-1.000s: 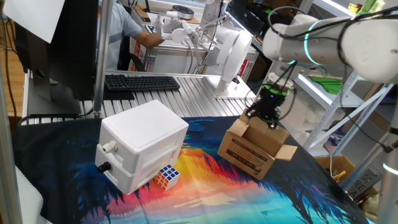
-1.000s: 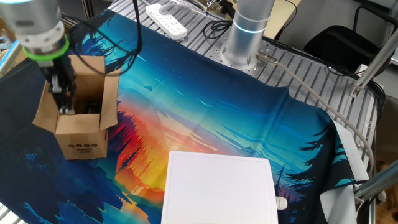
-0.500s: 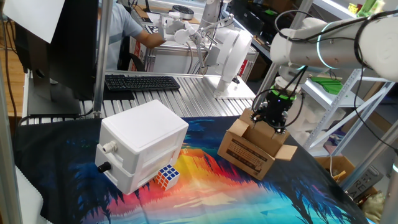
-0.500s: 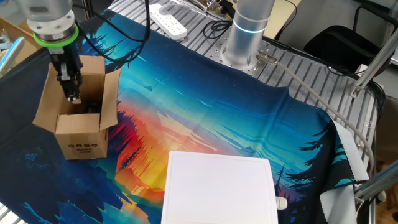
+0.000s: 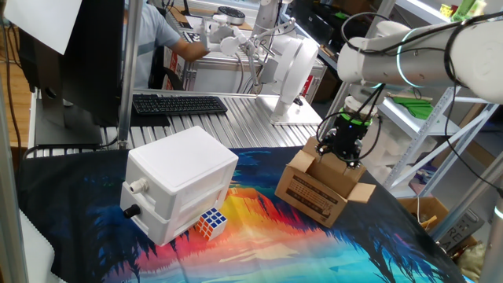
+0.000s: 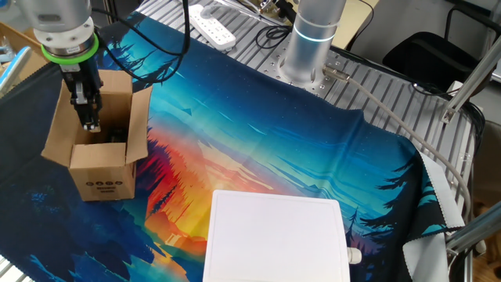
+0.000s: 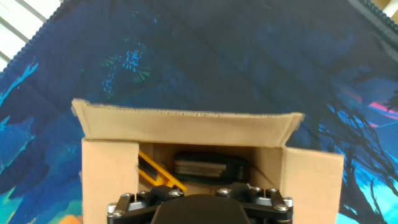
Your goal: Cover the box
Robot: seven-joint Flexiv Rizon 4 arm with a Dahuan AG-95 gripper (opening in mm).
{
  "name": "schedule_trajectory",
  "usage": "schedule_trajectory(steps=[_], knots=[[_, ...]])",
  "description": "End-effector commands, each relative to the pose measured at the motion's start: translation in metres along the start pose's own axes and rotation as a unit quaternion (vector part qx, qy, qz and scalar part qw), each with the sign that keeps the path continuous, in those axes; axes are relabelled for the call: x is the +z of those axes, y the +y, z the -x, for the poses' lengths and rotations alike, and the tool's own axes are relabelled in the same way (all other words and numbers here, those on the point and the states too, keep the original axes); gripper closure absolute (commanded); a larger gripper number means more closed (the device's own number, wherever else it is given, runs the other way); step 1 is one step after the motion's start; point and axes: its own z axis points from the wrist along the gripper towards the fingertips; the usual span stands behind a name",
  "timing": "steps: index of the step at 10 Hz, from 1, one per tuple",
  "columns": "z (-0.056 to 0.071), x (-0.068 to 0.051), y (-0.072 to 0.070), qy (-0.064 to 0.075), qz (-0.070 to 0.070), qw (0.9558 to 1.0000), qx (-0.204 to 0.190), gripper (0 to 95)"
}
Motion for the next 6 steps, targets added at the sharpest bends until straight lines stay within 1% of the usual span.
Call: schedule_trajectory(steps=[1, 2, 3, 4, 5, 6], knots=[[0.0010, 0.0012, 0.0006, 0.004, 0.007, 1.0000, -0.002, 19.0], [0.0010, 0.0012, 0.0006, 0.006, 0.012, 0.9999, -0.010, 19.0], [0.0010, 0.0012, 0.0006, 0.017, 0.019, 0.9997, -0.003, 19.0], [0.0010, 0.0012, 0.0006, 0.026, 0.020, 0.9994, 0.008, 19.0], [0.0010, 0.0012, 0.0006, 0.028, 0.008, 0.9992, 0.026, 19.0], [0.0010, 0.0012, 0.0006, 0.024, 0.005, 0.9990, 0.038, 19.0]])
